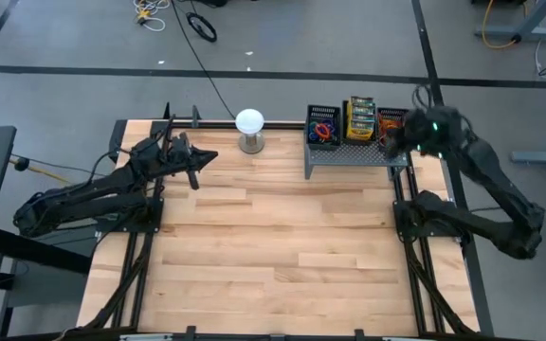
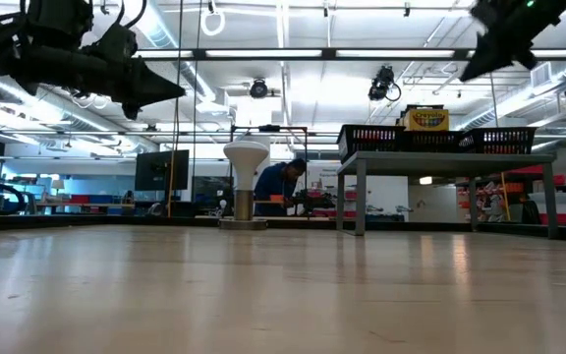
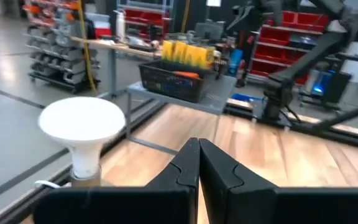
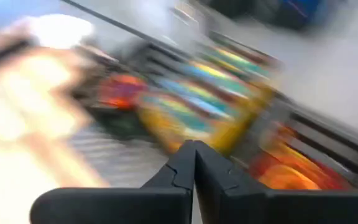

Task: Pick & Place Office Desk Supplies
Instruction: Return to Home Position

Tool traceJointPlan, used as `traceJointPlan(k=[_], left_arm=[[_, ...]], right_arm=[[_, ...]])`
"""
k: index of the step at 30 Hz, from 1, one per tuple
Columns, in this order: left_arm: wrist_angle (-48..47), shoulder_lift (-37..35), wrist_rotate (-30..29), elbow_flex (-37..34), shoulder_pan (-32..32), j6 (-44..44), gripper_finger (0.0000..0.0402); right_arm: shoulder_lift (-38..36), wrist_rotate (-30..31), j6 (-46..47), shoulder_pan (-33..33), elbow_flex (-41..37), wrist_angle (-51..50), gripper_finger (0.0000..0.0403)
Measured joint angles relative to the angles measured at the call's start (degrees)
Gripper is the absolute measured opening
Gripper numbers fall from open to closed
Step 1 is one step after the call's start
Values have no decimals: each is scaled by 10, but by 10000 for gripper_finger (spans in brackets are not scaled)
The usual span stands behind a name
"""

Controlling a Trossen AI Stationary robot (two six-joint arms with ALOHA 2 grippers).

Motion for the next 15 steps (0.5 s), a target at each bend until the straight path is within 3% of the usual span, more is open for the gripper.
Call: traceJointPlan(k=[4, 7, 10, 15], left_arm=[[12, -15, 23, -25, -1, 19, 9], [71, -21, -14, -70, -12, 16, 7], [161, -21, -23, -125, -18, 2, 7], [160, -23, -13, -133, -18, 2, 6]], right_arm=[[-102, -88, -23, 73, -105, 130, 12], [-150, -124, -19, 124, -207, 284, 4], [-165, -149, -57, 168, -306, 425, 4], [-167, -158, -135, 223, -399, 551, 3]])
